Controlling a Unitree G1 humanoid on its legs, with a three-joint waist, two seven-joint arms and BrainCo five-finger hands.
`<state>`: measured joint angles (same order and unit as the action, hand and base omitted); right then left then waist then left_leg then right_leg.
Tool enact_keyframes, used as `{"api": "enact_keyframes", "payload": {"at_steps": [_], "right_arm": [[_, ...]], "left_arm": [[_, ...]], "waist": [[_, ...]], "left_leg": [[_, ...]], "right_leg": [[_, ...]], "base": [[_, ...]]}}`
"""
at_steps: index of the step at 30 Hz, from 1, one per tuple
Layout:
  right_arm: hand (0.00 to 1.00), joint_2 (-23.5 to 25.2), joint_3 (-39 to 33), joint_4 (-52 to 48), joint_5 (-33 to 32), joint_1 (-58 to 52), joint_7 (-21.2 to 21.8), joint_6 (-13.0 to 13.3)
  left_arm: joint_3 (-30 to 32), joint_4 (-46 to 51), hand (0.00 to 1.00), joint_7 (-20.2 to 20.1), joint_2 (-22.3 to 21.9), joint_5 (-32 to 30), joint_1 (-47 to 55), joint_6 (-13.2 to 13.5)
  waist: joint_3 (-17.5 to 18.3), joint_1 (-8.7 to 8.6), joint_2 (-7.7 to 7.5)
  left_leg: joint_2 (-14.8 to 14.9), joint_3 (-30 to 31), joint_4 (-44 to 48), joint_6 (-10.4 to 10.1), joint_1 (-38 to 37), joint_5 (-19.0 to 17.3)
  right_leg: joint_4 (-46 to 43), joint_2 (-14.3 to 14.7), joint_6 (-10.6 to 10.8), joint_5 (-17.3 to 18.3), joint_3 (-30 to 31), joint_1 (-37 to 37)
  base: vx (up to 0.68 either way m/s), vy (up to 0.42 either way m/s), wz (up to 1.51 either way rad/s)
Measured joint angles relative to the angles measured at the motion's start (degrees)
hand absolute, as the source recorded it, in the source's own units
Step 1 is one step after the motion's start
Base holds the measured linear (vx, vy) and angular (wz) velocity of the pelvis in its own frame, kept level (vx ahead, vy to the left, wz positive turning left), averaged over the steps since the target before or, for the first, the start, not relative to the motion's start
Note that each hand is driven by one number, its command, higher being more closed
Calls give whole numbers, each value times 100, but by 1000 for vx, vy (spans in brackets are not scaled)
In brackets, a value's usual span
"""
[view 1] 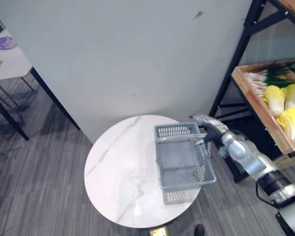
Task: Pick vegetable in the basket
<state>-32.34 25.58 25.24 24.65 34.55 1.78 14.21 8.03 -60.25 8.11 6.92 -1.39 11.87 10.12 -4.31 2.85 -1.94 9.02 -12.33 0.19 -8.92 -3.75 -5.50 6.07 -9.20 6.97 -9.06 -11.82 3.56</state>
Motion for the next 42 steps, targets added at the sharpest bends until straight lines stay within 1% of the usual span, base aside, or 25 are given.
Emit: {"api": "enact_keyframes", "payload": {"at_steps": [1,2,3,5,8,12,16,20,23,27,31,37,38,42], "right_arm": [[0,0,2,48,0,51,-4,-2],[0,30,6,186,2,143,-11,-26],[0,64,6,272,3,179,-16,-46],[0,113,6,349,7,206,-23,-106],[0,247,6,656,13,354,-32,-150],[0,295,4,1035,23,513,-38,-222],[0,377,5,1284,23,737,-40,-230],[0,418,29,1398,37,851,-39,-231],[0,419,257,1522,246,940,-27,-233],[0,418,306,1626,261,1058,-26,-247],[0,423,423,1836,424,1259,-30,-245],[0,404,418,1878,485,1560,-217,-263],[100,404,418,1911,571,1607,-217,-263],[100,356,419,2082,711,1715,-253,-263]], "left_arm": [[-85,5,0,9,19,-58,-54,38],[-215,100,0,23,57,-188,-114,82],[-276,169,0,25,72,-213,-116,111],[-391,207,0,34,153,-213,-128,125],[-442,211,0,53,158,-211,-156,125],[-439,208,0,58,168,-212,-155,125],[-413,208,0,65,166,-210,-160,174],[-307,200,0,74,152,-209,-238,181],[-277,194,0,85,150,-210,-328,176],[-252,195,0,86,154,-208,-383,184],[-256,195,0,113,153,-205,-408,186],[-278,155,0,238,170,-192,-563,201],[-278,154,0,254,170,-184,-573,216],[-314,155,0,277,170,-176,-618,224]], "waist": [[-25,0,-19],[-97,40,-75],[-135,62,-95],[-185,104,-103],[-338,201,-101],[-490,207,-107],[-692,230,-114],[-785,236,-118],[-947,246,-120],[-1059,250,-134],[-1241,271,-118],[-1470,275,-86],[-1489,291,-93],[-1525,385,-79]], "left_leg": [[-18,56,2,11,64,7],[-52,130,1,35,83,24],[-65,162,3,42,99,28],[-95,239,0,77,166,53],[-122,333,0,105,197,80],[-176,536,-8,132,357,163],[-209,553,-9,158,384,186],[-252,570,-3,180,577,220],[-257,600,-5,181,580,220],[-274,673,7,191,712,228],[-294,705,30,194,771,229],[-325,809,125,196,966,229],[-325,817,127,196,989,229],[-331,843,162,197,1057,229]], "right_leg": [[0,-22,0,0,-41,3],[0,-59,7,-4,-98,2],[1,-72,12,-7,-112,2],[1,-108,13,-8,-203,7],[1,-133,26,-16,-249,7],[1,-202,51,-32,-423,31],[1,-232,70,-47,-428,49],[0,-266,78,-85,-422,240],[-1,-268,78,-85,-429,237],[-2,-286,77,-86,-489,316],[-2,-310,76,-87,-516,341],[-23,-347,69,-94,-565,467],[-23,-347,69,-94,-574,484],[-36,-359,68,-94,-596,522]], "base": [[-42,20,31],[-43,14,27],[-28,8,25],[-28,1,20],[-37,-8,14],[-34,-6,23],[-29,-1,3],[-7,2,1],[0,0,0],[-5,3,9],[0,3,4],[2,5,5],[5,3,5],[7,6,4]]}}
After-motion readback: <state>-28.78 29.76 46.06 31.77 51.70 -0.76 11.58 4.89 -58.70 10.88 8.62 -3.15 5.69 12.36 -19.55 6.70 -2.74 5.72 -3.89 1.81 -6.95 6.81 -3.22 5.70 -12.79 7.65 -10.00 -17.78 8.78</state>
